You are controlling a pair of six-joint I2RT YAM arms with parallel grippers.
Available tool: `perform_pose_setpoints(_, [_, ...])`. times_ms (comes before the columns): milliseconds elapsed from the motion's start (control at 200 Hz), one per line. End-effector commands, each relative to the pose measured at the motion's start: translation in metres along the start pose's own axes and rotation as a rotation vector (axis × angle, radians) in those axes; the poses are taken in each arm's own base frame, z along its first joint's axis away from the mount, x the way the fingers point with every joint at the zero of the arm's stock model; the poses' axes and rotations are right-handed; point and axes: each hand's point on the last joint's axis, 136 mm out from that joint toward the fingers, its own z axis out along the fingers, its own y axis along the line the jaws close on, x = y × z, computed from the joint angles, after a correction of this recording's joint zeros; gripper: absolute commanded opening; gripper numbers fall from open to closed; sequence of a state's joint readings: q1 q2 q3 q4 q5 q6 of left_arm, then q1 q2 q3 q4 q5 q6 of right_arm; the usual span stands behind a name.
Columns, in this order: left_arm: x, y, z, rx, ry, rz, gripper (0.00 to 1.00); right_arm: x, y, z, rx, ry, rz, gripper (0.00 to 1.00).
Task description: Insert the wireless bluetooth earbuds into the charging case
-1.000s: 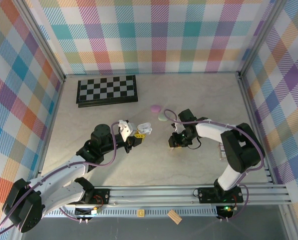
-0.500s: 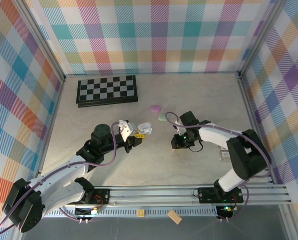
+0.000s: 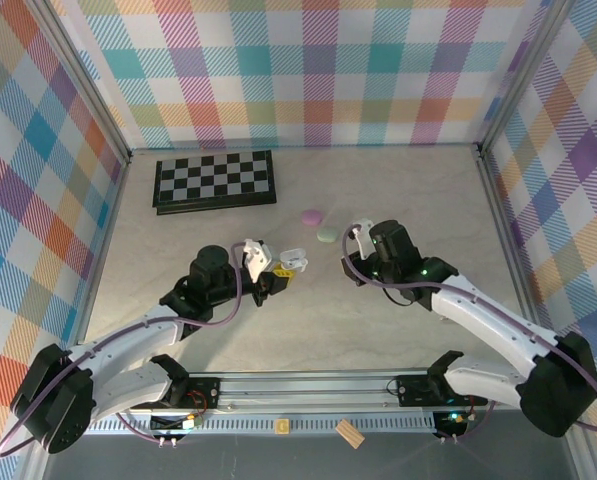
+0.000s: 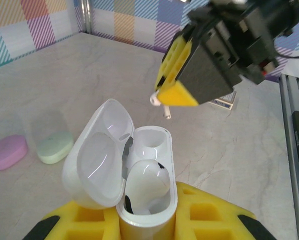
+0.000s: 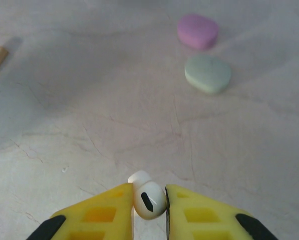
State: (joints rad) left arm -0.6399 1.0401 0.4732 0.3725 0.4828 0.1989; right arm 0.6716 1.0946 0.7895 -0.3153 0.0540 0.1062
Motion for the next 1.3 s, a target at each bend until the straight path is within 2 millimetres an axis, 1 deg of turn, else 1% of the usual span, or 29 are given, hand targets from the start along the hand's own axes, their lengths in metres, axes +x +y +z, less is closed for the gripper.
perform_pose_setpoints(0, [-0.022, -0.002, 0.004, 0.03, -0.055, 0.02, 0.1, -0.042, 0.013, -0.021, 0.021, -0.146, -0.138, 0.21])
perform_pose_setpoints(95, [-0.023, -0.002, 0.007, 0.042, -0.055, 0.017, 0.1, -0.058, 0.032, -0.033, -0.012, -0.207, -0.229, 0.22])
perform_pose_setpoints(170, [-0.022, -0.002, 0.009, 0.052, -0.05, 0.01, 0.1, -0.065, 0.047, -0.038, -0.044, -0.234, -0.274, 0.22])
perform_pose_setpoints(180, [-0.022, -0.003, 0.01, 0.054, -0.05, 0.009, 0.1, -0.066, 0.049, -0.039, -0.046, -0.238, -0.304, 0.22])
perform_pose_setpoints(365, [-0.022, -0.006, 0.013, 0.084, -0.046, -0.006, 0.1, -0.074, 0.08, -0.039, -0.124, -0.267, -0.426, 0.23])
perform_pose_setpoints(520, [-0.023, -0.008, 0.012, 0.094, -0.045, -0.006, 0.1, -0.075, 0.093, -0.033, -0.155, -0.257, -0.473, 0.23])
perform_pose_setpoints(590, [-0.021, -0.009, 0.012, 0.099, -0.042, -0.008, 0.1, -0.074, 0.097, -0.031, -0.16, -0.245, -0.487, 0.23])
perform_pose_setpoints(730, [-0.018, -0.013, 0.01, 0.12, -0.034, -0.006, 0.1, -0.072, 0.096, -0.026, -0.152, -0.232, -0.498, 0.23])
perform_pose_setpoints(1010, [-0.023, -0.014, 0.007, 0.117, -0.046, 0.004, 0.1, -0.061, 0.091, -0.013, -0.127, -0.183, -0.504, 0.23])
perform_pose_setpoints(1160, [-0.022, -0.013, 0.006, 0.105, -0.046, 0.005, 0.1, -0.056, 0.093, -0.012, -0.144, -0.164, -0.509, 0.23])
perform_pose_setpoints(1295, [-0.023, -0.012, 0.004, 0.096, -0.05, 0.007, 0.1, -0.048, 0.09, -0.013, -0.143, -0.135, -0.519, 0.23])
